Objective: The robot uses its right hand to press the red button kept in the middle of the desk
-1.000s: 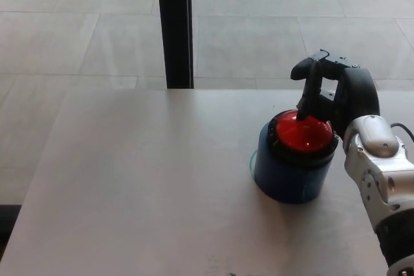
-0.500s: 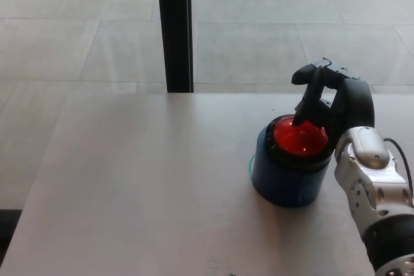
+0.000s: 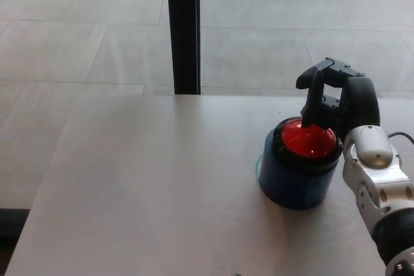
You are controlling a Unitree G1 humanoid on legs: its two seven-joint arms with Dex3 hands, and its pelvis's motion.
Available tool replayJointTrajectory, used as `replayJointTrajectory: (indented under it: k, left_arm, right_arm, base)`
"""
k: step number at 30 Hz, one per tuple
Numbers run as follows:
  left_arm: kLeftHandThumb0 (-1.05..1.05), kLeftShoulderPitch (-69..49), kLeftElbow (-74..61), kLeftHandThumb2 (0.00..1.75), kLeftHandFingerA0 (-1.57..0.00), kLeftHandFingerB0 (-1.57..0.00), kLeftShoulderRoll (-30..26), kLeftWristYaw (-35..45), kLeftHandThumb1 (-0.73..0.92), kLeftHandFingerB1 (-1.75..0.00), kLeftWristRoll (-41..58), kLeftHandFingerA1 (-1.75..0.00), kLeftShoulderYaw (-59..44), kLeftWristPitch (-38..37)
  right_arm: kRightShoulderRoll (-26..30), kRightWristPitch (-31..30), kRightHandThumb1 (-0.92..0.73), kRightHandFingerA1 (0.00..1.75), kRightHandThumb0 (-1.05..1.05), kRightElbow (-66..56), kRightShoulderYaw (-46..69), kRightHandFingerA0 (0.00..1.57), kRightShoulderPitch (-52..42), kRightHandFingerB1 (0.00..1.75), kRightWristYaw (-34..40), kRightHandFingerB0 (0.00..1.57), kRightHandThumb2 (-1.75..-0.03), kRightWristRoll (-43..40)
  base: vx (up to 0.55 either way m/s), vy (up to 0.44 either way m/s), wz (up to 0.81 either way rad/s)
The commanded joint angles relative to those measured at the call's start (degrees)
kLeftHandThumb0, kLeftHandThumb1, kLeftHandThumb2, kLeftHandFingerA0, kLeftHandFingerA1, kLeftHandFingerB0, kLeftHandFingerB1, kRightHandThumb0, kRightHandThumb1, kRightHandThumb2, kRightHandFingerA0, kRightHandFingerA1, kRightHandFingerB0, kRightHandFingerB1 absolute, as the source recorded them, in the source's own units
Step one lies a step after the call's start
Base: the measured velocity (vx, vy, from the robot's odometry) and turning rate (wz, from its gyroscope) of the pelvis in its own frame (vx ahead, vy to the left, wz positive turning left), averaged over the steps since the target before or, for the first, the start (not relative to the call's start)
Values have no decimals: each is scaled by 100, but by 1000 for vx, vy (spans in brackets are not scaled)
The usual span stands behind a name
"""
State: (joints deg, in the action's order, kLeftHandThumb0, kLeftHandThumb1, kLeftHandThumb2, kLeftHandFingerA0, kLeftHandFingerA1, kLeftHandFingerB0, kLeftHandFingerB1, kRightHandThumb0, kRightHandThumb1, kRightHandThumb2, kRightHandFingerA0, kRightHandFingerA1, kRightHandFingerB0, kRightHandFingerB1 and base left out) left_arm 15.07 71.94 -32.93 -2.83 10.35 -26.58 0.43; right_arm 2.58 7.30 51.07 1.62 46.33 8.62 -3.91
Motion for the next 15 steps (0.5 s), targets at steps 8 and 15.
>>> replayJointTrajectory:
  k: [8,15]
  left_arm:
    - [-56,-14,14,108,-29,-15,-100,-44,92,-90,19,-122,64,-18]
    - [-57,-73,7,110,-26,-14,-89,-30,92,-89,34,-120,30,-4]
  right_arm:
    - [259,-340,-46,140,-34,421,-84,124,-187,125,180,99,-114,384]
    - [156,-599,-47,175,-22,58,16,98,37,147,47,82,-121,194]
  base:
    - [0,0,0]
    - [0,0,0]
